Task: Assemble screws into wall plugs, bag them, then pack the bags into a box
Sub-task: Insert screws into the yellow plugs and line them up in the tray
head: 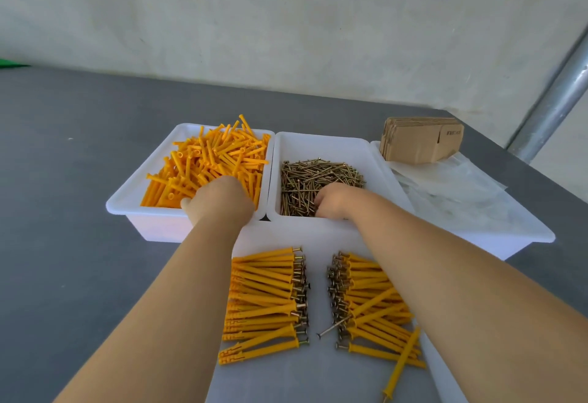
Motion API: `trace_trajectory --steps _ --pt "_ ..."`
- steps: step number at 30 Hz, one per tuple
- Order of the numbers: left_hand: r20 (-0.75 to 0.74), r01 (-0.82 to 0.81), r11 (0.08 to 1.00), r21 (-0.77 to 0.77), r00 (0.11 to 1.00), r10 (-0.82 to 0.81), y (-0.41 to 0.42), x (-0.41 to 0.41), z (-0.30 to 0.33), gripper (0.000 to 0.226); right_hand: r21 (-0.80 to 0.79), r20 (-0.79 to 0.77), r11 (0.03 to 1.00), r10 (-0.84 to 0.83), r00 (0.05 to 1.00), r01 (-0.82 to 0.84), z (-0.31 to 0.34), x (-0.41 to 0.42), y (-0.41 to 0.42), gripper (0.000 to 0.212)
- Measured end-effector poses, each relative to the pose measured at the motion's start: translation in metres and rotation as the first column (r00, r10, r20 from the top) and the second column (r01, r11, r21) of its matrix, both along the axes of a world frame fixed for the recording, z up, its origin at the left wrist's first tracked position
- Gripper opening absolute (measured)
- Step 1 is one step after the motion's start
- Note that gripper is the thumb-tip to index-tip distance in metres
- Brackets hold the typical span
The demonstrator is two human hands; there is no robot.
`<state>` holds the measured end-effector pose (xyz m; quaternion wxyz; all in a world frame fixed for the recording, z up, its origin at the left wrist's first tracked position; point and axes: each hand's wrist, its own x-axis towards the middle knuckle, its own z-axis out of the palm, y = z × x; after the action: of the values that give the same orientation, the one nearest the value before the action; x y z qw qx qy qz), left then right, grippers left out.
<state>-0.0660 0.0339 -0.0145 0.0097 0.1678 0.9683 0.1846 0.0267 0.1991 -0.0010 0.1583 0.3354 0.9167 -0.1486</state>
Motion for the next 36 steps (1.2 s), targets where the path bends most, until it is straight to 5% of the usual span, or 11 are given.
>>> trace_trajectory --steps 4,8,10,13,18,22,26,33,36 --pt "-0.200 0.056 0.890 0.453 0.979 0.040 -0.005 -0.002 -0.001 0.018 -0.011 -0.116 0.997 -0.081 0.990 0.081 -0.015 -0.006 0.009 0.036" --pt "-0.279 0.140 0.719 0.681 0.957 0.078 0.003 0.002 0.004 0.019 0.110 -0.057 0.993 -0.025 0.998 0.032 -0.017 -0.009 0.014 0.029" --pt "-0.264 0.182 0.636 0.750 0.964 0.035 0.006 0.007 0.005 0.042 0.137 -0.062 0.990 -0.012 0.998 0.021 -0.017 -0.007 0.012 0.023" --pt "-0.286 0.244 0.628 0.739 0.958 -0.036 0.006 0.011 0.006 0.061 0.147 -0.177 0.986 -0.046 0.983 0.073 -0.008 0.003 0.007 0.013" --pt "-0.264 0.288 0.534 0.795 0.957 -0.124 0.005 0.021 0.011 0.032 0.179 -0.357 0.979 -0.027 0.934 0.096 0.013 0.034 0.003 0.037" --pt "-0.288 0.380 0.436 0.816 0.921 -0.263 0.007 0.038 0.019 0.016 -0.222 -0.618 0.970 -0.215 0.756 0.095 0.023 0.066 -0.002 0.043" --pt "-0.216 0.424 0.381 0.821 0.850 -0.481 0.013 0.062 0.024 0.013 -0.607 -0.692 0.789 -0.467 0.551 -0.093 0.016 0.091 -0.013 0.067" --pt "0.006 0.470 0.468 0.749 0.701 -0.713 0.023 0.084 0.015 0.009 -0.624 -0.779 0.778 -0.614 0.127 -0.072 0.003 0.105 -0.014 0.050" --pt "0.103 0.413 0.487 0.769 0.672 -0.733 0.026 0.086 0.013 0.011 -0.619 -0.784 0.779 -0.608 0.123 -0.094 -0.001 0.106 -0.013 0.049"
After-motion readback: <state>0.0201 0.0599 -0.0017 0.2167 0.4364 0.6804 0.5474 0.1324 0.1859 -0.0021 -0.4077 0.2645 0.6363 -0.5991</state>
